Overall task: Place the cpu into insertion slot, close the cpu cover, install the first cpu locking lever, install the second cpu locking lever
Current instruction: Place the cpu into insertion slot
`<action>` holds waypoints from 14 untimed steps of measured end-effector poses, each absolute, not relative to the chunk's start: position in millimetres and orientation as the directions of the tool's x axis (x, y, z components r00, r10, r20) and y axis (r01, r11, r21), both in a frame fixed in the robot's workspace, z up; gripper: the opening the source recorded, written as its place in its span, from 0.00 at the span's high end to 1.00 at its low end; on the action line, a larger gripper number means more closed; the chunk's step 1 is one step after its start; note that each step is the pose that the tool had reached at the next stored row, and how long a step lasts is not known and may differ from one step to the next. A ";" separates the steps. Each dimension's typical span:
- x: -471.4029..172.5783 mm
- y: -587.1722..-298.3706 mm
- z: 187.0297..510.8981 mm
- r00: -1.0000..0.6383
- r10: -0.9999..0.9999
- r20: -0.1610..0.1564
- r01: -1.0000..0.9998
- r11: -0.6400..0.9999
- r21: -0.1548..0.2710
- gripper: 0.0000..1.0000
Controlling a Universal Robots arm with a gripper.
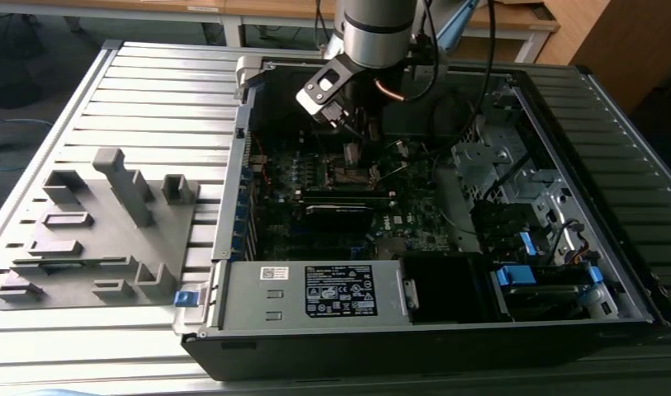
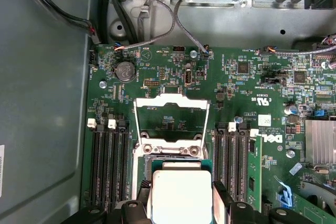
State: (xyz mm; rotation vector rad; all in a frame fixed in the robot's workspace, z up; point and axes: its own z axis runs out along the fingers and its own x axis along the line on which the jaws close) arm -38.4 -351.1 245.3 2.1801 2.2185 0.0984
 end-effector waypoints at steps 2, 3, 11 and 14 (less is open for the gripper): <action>-38.4 -351.1 244.1 -0.018 1.000 0.023 0.998 0.017 0.066 0.46; -38.4 -351.1 244.1 -0.018 1.000 0.023 0.998 0.017 0.066 0.46; -38.4 -351.1 241.7 -0.018 1.000 0.023 0.998 0.017 0.066 0.46; -38.6 -349.5 241.0 -0.018 1.000 0.023 0.998 0.017 0.066 0.46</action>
